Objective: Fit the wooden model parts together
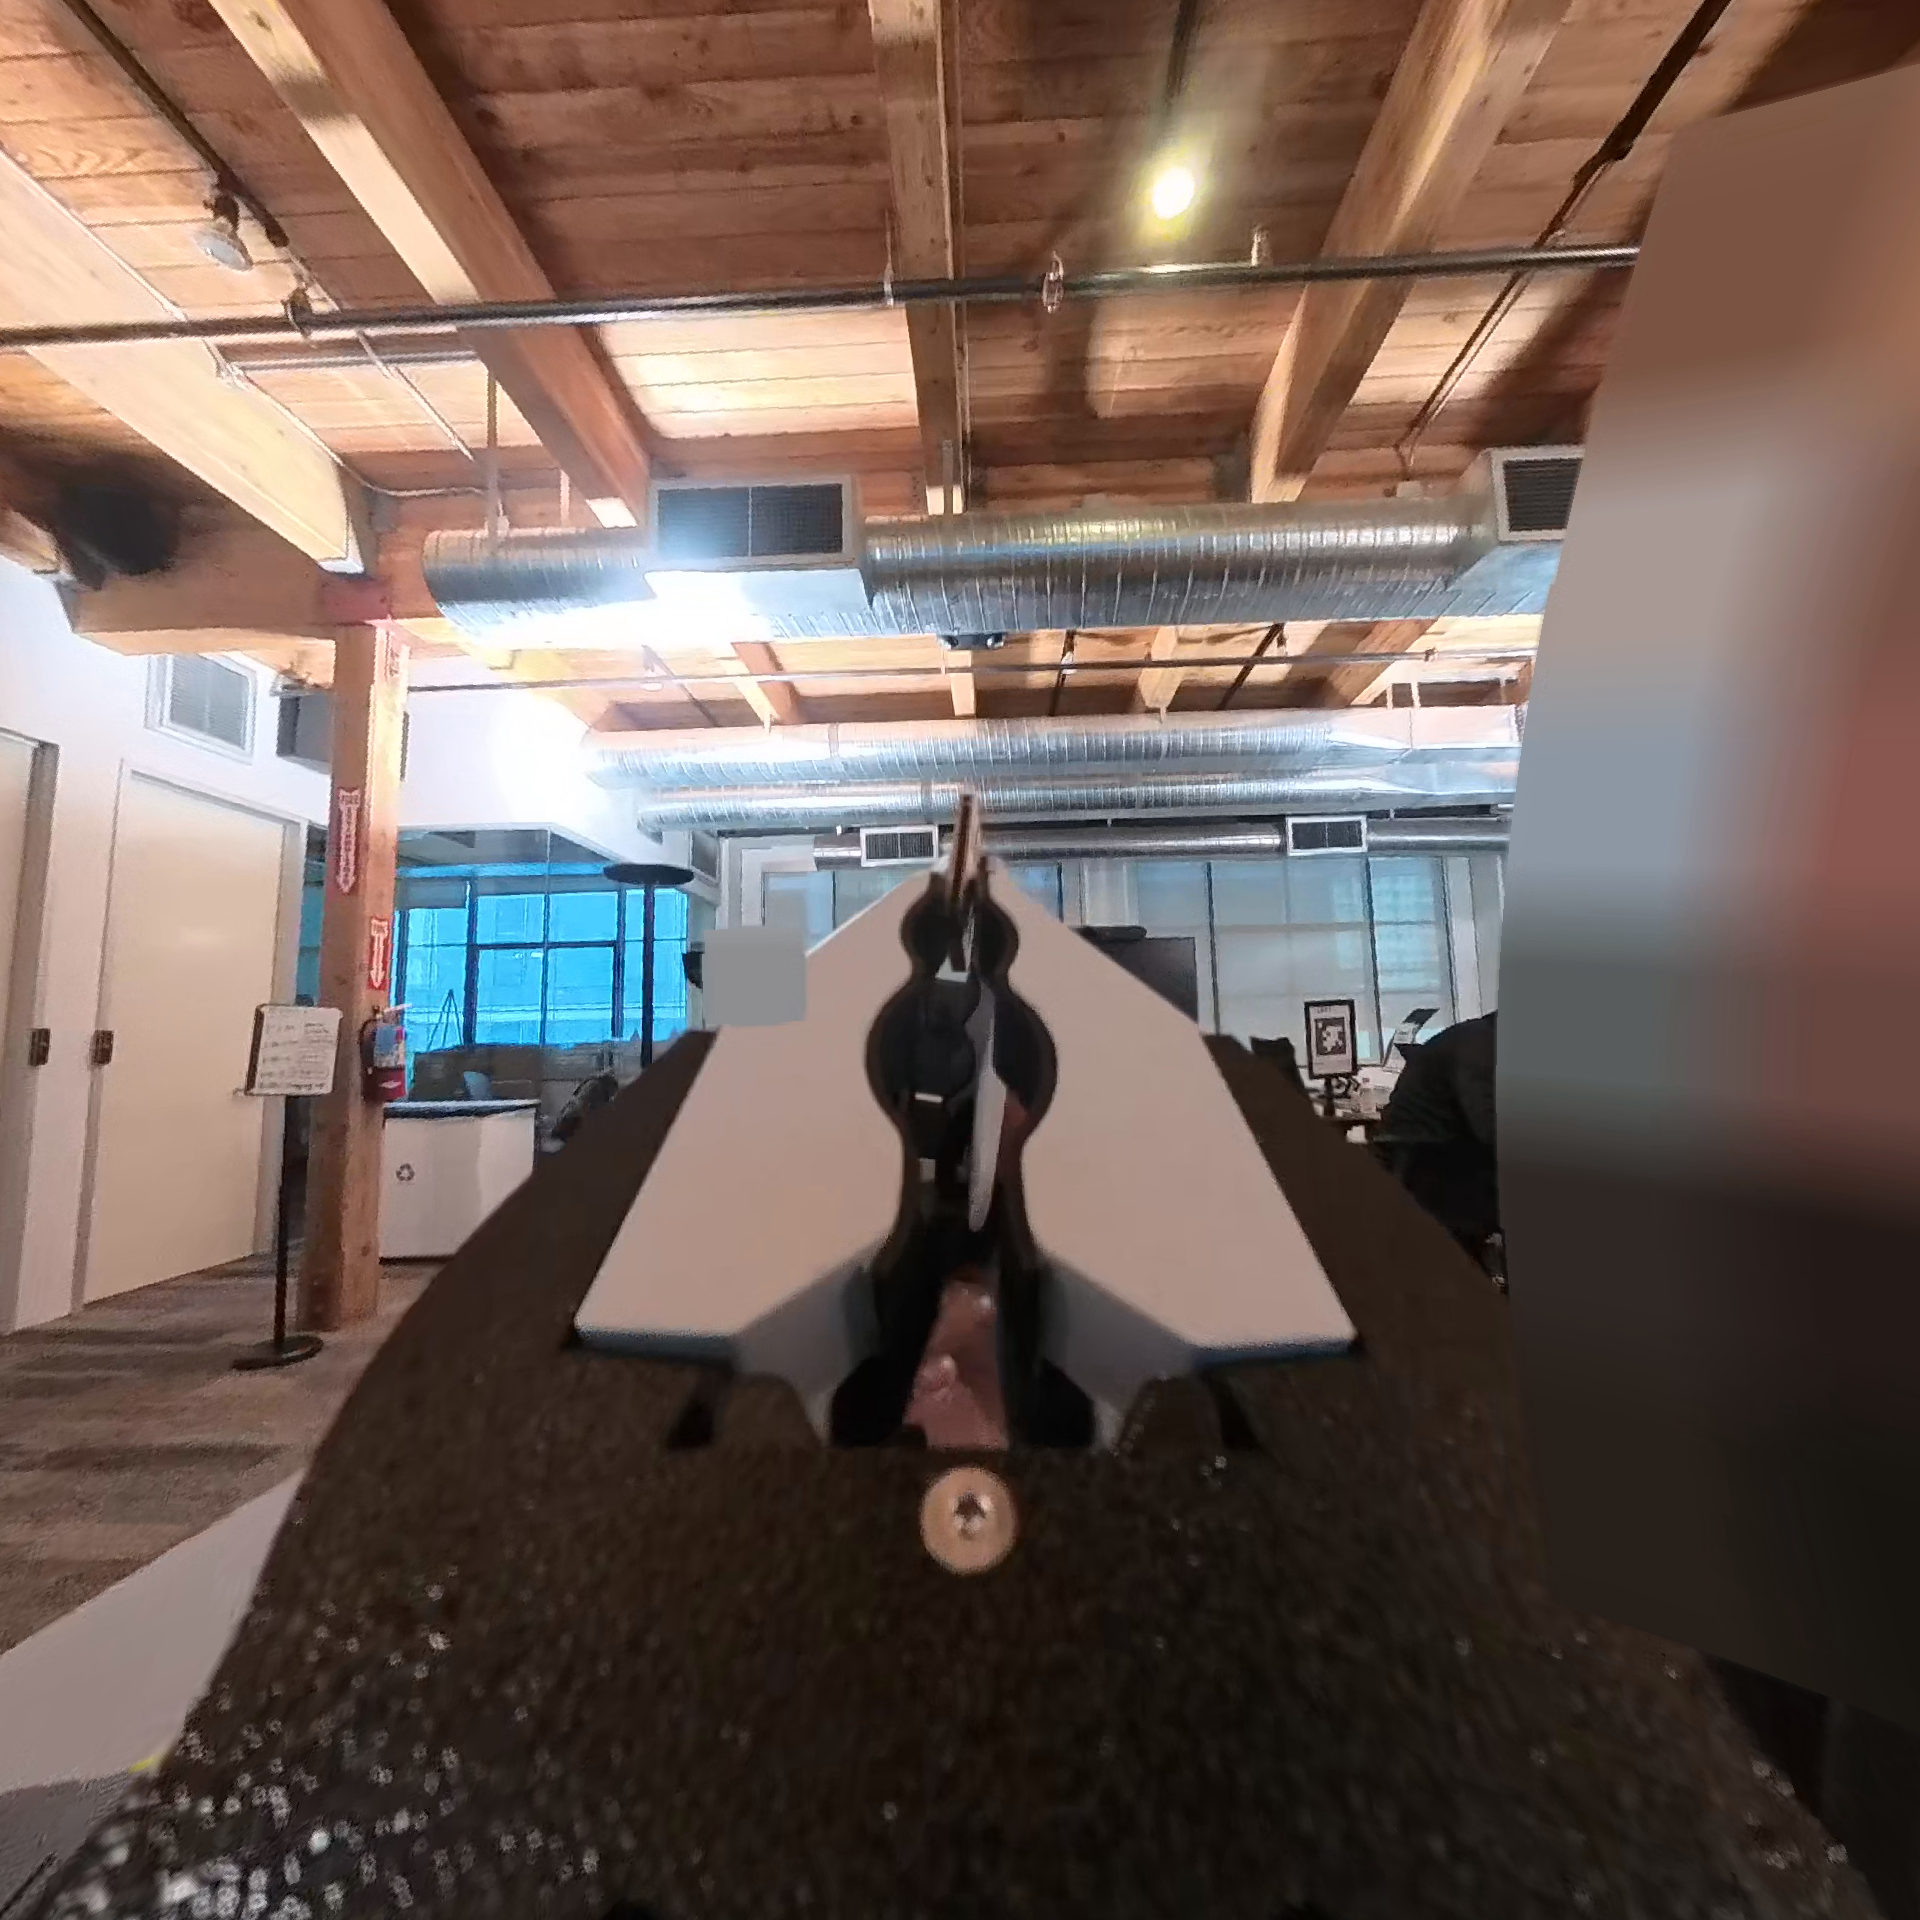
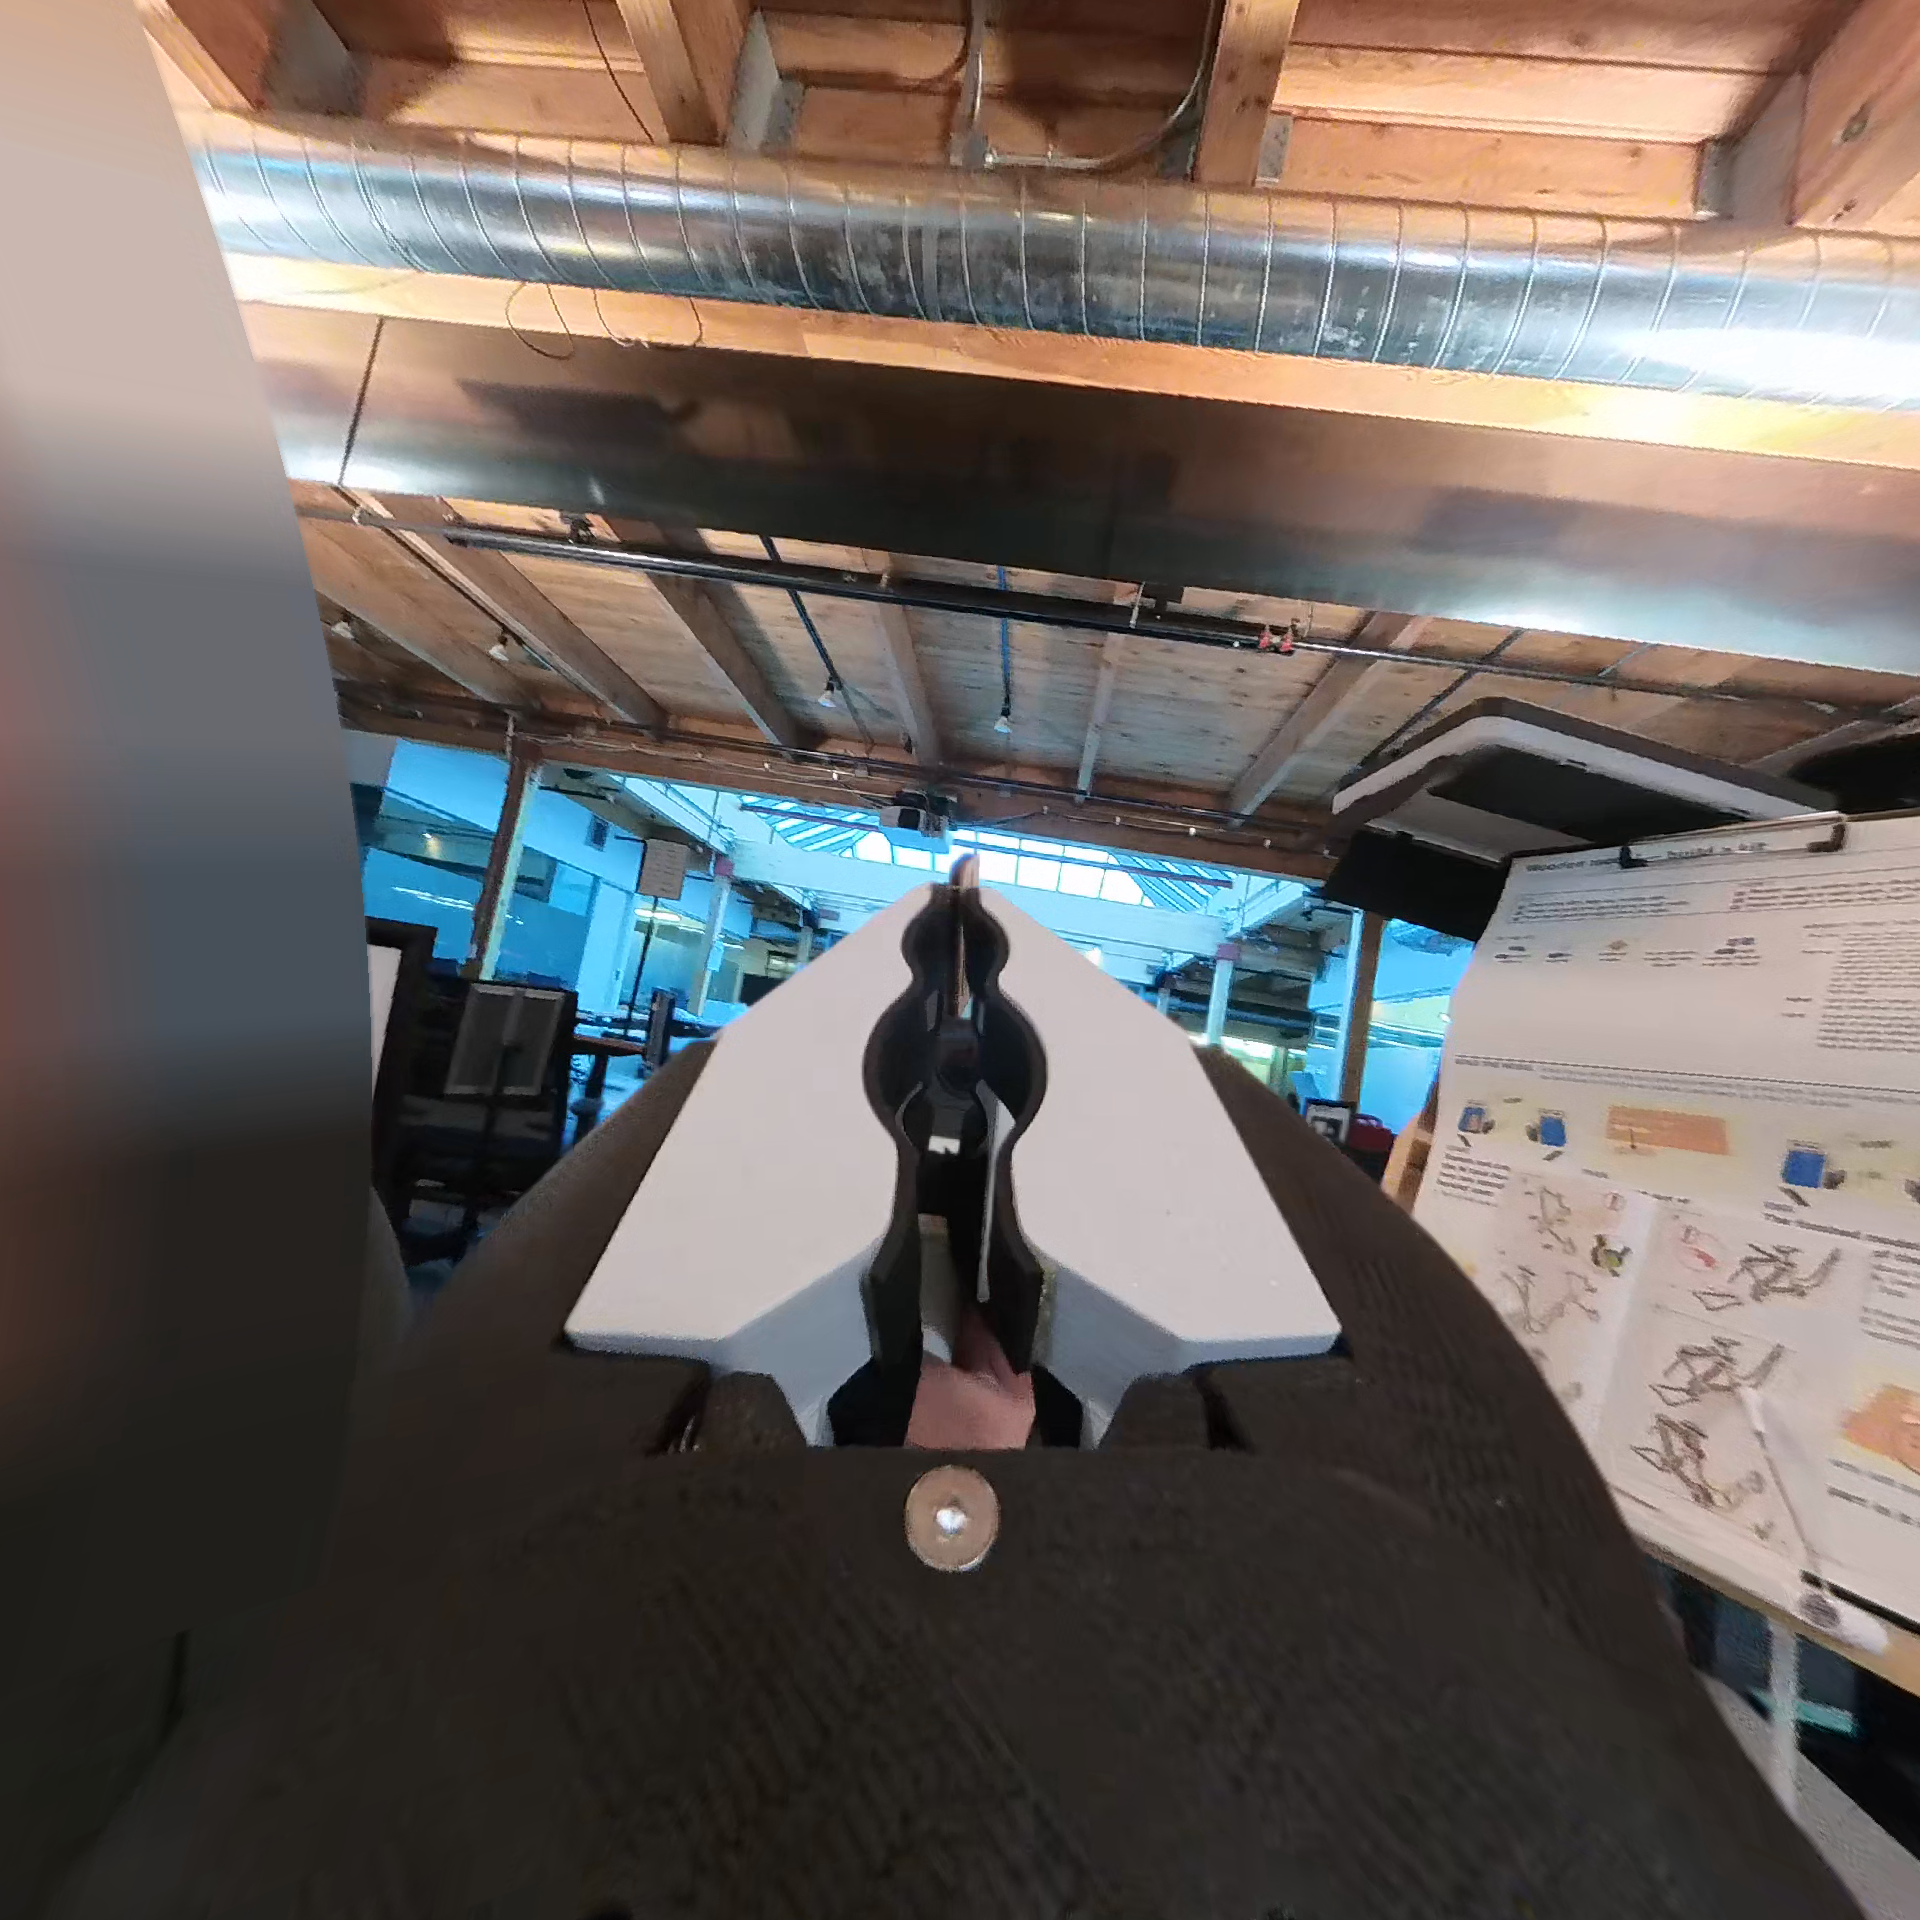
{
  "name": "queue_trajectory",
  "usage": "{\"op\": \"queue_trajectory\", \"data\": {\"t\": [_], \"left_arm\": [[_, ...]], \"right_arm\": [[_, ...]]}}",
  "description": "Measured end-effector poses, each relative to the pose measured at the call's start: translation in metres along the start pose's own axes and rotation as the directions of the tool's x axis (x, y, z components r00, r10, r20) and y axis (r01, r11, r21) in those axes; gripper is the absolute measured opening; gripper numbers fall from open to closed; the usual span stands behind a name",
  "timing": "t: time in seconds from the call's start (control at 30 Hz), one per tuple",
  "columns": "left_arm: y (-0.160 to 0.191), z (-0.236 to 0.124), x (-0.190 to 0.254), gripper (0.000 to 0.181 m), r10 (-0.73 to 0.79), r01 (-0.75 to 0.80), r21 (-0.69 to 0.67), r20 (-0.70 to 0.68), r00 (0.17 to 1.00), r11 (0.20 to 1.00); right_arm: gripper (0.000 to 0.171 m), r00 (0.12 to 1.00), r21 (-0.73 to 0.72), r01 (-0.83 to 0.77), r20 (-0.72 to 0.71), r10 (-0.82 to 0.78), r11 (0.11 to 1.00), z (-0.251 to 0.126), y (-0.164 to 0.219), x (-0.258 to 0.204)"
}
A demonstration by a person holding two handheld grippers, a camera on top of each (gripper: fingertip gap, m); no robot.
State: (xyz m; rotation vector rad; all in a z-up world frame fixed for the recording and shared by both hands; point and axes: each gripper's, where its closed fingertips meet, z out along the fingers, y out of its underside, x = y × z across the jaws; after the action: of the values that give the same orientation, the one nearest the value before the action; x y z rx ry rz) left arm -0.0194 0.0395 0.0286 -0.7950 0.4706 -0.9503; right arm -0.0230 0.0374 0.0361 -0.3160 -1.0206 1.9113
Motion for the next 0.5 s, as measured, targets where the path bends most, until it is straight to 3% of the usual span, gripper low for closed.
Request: {"op": "queue_trajectory", "data": {"t": [0.17, 0.23, 0.33, 0.4, 0.5], "left_arm": [[0.003, 0.0, 0.004, 0.012, 0.004, -0.005, -0.058, -0.011, 1.0, 0.998], [0.005, 0.0, 0.008, 0.002, 0.026, -0.028, -0.068, -0.031, 0.999, 0.997], [0.004, -0.001, 0.001, 0.0, 0.114, -0.111, -0.066, 0.042, 0.993, 0.992], [0.005, -0.003, 0.002, 0.0, 0.078, -0.077, -0.08, 0.016, 0.997, 0.994], [0.008, -0.003, 0.006, 0.001, -0.029, 0.024, -0.079, -0.059, 0.998, 0.997]], "right_arm": [[0.0, 1.0, -0.004, 0.011, 0.02, -0.011, 1.0, 0.003, 0.001, -0.005], [0.0, 1.0, -0.019, 0.024, 0.019, -0.023, 1.0, 0.006, 0.004, -0.008], [0.0, 0.996, -0.054, 0.086, -0.032, -0.088, 0.995, 0.005, 0.006, -0.001], [0.0, 0.99, -0.095, 0.136, -0.033, -0.139, 0.986, 0.005, 0.008, -0.004], [0.0, 0.996, -0.101, 0.086, 0.007, -0.085, 0.991, 0.003, 0.009, -0.008]]}}
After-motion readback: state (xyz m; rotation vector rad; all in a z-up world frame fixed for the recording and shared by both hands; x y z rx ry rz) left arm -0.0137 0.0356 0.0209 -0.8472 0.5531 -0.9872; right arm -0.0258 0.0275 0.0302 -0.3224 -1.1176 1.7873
